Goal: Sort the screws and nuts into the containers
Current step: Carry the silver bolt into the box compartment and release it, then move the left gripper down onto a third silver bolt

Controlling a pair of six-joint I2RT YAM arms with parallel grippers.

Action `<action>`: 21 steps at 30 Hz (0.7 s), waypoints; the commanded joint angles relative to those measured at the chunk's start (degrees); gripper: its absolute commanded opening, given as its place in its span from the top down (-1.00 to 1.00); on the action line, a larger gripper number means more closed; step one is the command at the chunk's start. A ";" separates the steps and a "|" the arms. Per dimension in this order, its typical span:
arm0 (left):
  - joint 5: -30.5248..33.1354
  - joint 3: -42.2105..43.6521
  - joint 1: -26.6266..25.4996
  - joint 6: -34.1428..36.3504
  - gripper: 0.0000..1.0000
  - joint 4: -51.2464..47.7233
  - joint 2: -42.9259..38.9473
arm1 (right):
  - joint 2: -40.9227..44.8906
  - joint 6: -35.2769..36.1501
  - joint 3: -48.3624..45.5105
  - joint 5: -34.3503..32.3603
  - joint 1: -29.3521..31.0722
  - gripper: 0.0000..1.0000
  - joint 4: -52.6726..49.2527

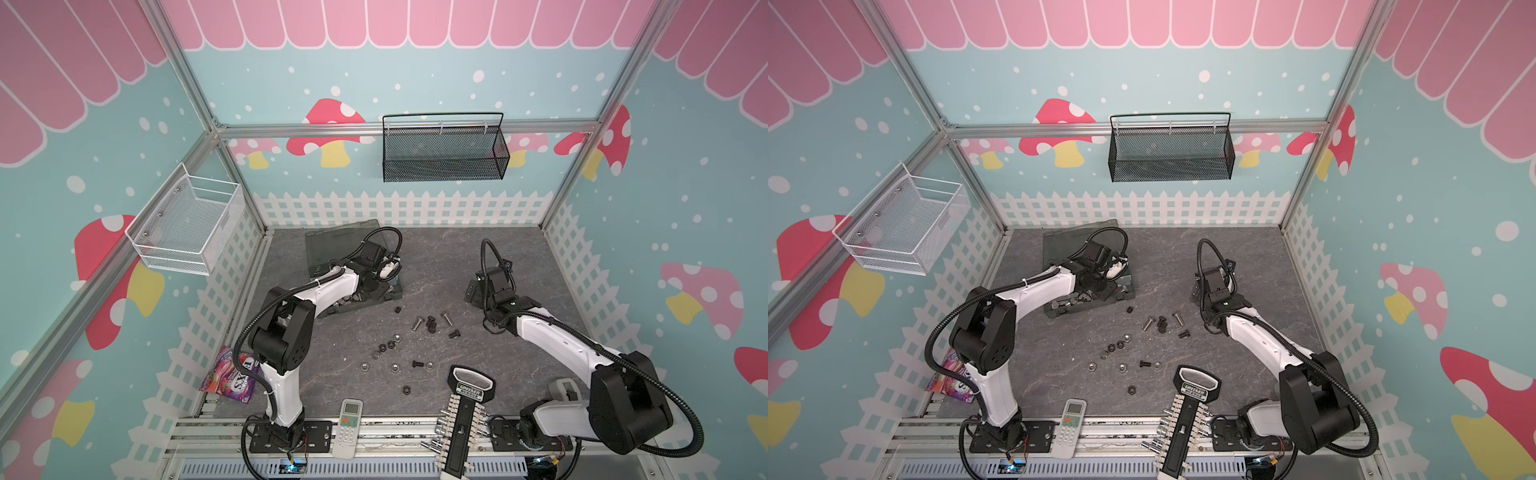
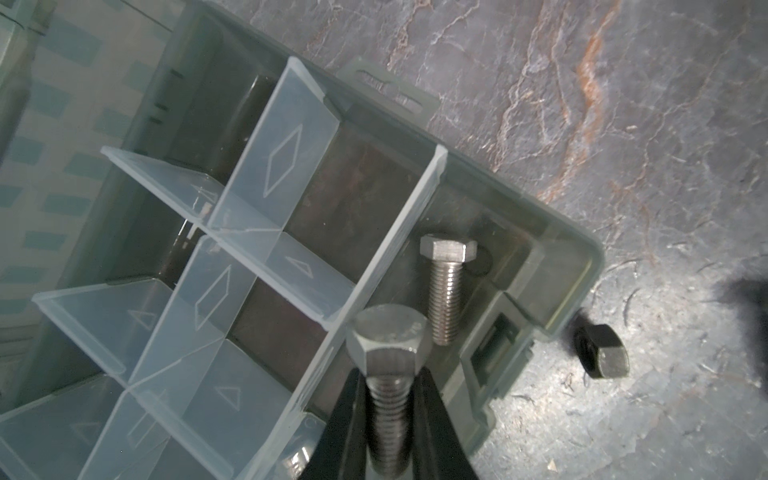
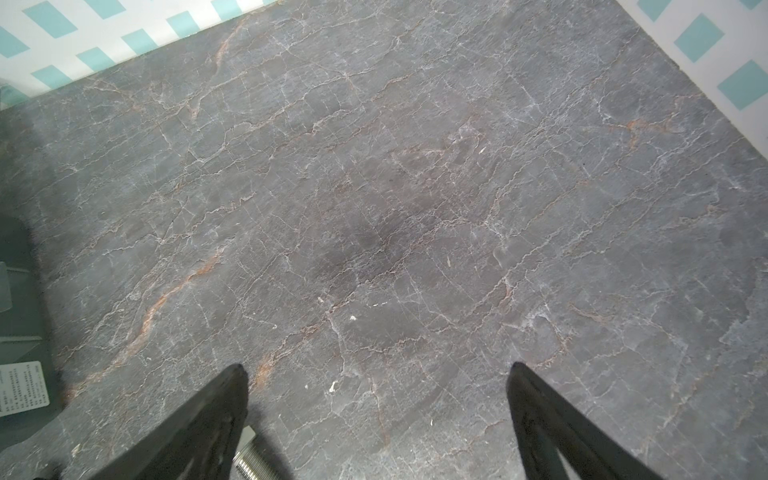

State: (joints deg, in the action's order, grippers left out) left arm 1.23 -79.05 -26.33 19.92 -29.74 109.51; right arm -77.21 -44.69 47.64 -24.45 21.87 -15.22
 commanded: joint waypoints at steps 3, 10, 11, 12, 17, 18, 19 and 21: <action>-1.43 -1.36 -0.11 -0.28 0.49 1.35 -0.33 | 0.66 -1.26 0.73 -0.52 0.31 -0.97 -0.96; -2.02 -0.22 -1.13 -1.26 0.39 2.17 -3.13 | 0.79 -1.37 0.53 -0.53 0.32 -0.97 -0.96; -2.16 0.06 -1.39 -1.58 0.38 2.44 -3.84 | 0.85 -1.36 0.44 -0.60 0.35 -0.97 -0.95; -2.27 0.47 -1.74 -1.87 0.36 2.74 -4.47 | 0.85 -1.37 0.46 -0.67 0.35 -0.97 -0.95; -4.13 3.33 -3.82 -5.00 0.30 4.70 -8.62 | 0.70 -1.31 0.35 -0.54 0.34 -0.97 -0.88; -4.22 3.93 -4.34 -5.81 0.29 5.12 -9.31 | 0.67 -1.36 0.46 -0.52 0.32 -0.97 -0.85; -4.25 4.66 -5.01 -6.72 0.25 5.45 -10.02 | 0.66 -1.36 0.44 -0.54 0.37 -0.96 -0.76; -3.93 5.83 -6.78 -8.96 0.19 5.86 -11.07 | 0.64 -1.35 0.49 -0.45 0.37 -0.97 -0.74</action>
State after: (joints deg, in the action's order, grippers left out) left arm -1.48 -75.07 -31.31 14.39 -25.43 100.36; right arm -77.21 -44.69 47.64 -24.45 21.87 -15.22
